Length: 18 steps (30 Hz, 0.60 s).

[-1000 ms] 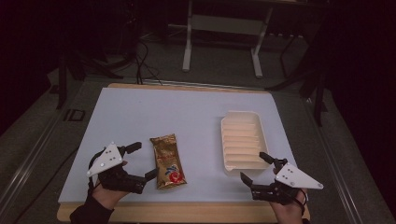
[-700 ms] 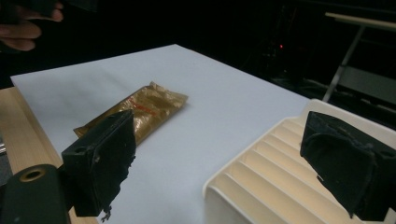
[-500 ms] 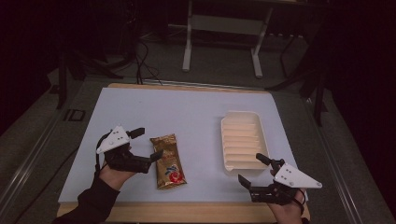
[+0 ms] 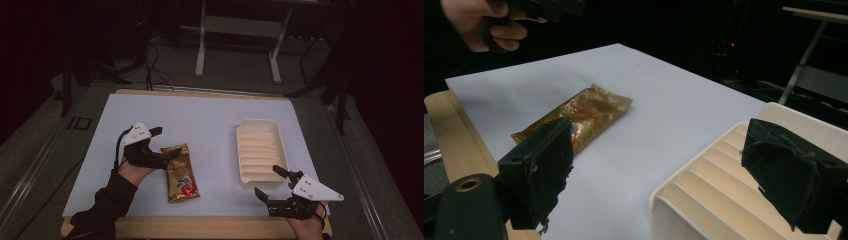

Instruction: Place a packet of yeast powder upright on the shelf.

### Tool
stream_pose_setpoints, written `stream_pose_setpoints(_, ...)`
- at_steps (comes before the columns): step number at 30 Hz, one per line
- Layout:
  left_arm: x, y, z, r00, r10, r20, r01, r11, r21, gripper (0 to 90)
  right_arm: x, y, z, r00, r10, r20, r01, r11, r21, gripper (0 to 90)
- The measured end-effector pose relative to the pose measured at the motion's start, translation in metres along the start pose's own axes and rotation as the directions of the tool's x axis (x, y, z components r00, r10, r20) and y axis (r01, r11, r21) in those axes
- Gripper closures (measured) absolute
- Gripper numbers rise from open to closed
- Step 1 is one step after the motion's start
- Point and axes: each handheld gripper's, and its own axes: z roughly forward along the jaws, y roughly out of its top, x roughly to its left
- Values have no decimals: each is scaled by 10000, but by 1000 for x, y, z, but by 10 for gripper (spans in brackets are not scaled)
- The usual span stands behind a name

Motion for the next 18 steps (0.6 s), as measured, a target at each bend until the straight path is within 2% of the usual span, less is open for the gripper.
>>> stream_pose_setpoints(1, 2, -1, 2, 9999, -26, -114, 26, 10000, -4, 18, 0, 0, 0, 10000, 5, -5, -5, 10000, -17, 131)
stream_pose_setpoints(2, 4, -2, 5, 10000, -75, 2, 75, 10000, -7, 18, 0, 0, 0, 10000, 1, -10, -1, 10000, -39, 132)
stream_pose_setpoints(7, 15, -9, 17, 9998, -123, -154, 125, 9998, 170, 30, 0, -1, 1, 10000, -51, 7, 51, 10000, -2, 134)
stream_pose_setpoints(9, 19, -13, 22, 9995, -239, -216, 245, 9992, 319, 43, 1, -1, 1, 10000, -24, -22, 24, 10000, 40, 134)
stream_pose_setpoints(13, 30, -25, 29, 9987, -500, -62, 503, 9968, 619, 73, 1, -1, 0, 10000, -81, -5, 81, 10000, -24, 134)
stream_pose_setpoints(18, 42, -40, 35, 9965, -768, -339, 800, 9914, 1033, 150, 0, -2, 1, 10000, 29, -67, -29, 10000, 10, 134)
